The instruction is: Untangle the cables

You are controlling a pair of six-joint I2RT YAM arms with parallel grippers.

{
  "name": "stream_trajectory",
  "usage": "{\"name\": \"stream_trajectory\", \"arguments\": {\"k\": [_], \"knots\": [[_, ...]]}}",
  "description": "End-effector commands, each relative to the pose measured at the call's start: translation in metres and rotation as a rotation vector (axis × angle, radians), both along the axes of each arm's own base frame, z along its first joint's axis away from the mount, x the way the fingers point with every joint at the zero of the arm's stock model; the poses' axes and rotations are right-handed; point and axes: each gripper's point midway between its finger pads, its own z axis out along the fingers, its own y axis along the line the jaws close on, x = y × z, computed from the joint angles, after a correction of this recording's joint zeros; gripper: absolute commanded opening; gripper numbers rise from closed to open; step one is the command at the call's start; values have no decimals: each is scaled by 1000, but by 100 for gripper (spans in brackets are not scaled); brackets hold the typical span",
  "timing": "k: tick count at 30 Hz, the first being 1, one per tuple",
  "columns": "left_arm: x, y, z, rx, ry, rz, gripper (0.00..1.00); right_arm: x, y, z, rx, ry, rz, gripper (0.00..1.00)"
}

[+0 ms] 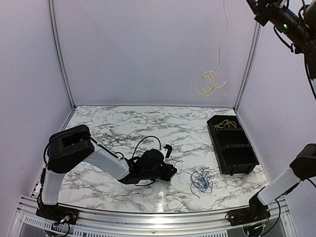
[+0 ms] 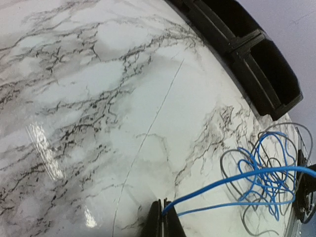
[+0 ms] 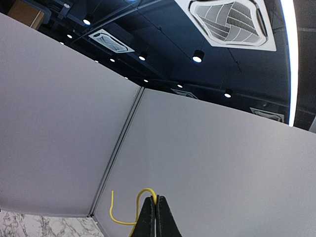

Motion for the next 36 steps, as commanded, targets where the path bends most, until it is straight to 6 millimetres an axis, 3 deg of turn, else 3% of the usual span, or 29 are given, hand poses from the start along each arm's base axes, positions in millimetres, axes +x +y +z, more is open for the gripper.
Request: {"name": "stream_trajectory", "arguments": {"k": [1, 2, 6, 9, 15, 20, 23, 27, 31, 36], "knots": [[-11, 4, 24, -39, -5, -9, 0, 3, -11, 5, 8, -36, -79, 0], [-15, 4, 29, -40, -20, -16, 3, 4, -11, 0, -1, -27, -84, 0], [-18, 19, 59, -30, -98, 30, 36, 11, -8, -22, -37, 12, -87, 0], [-16, 36, 89, -45, -156, 90, 49, 15, -3, -43, -70, 43, -77, 0], [-13, 53, 160, -104, -255, 138, 62, 23, 8, -86, -122, 135, -33, 0], [-8, 41, 227, -194, -338, 129, 67, 27, 15, -110, -137, 200, 5, 0], [-4, 29, 254, -238, -369, 122, 70, 29, 18, -118, -146, 221, 20, 0], [12, 27, 272, -266, -381, 214, 72, 29, 21, -124, -156, 240, 40, 0], [33, 35, 271, -273, -361, 343, 71, 27, 24, -128, -155, 265, 69, 0], [46, 25, 267, -287, -339, 349, 68, 22, 25, -129, -148, 285, 96, 0]]}}
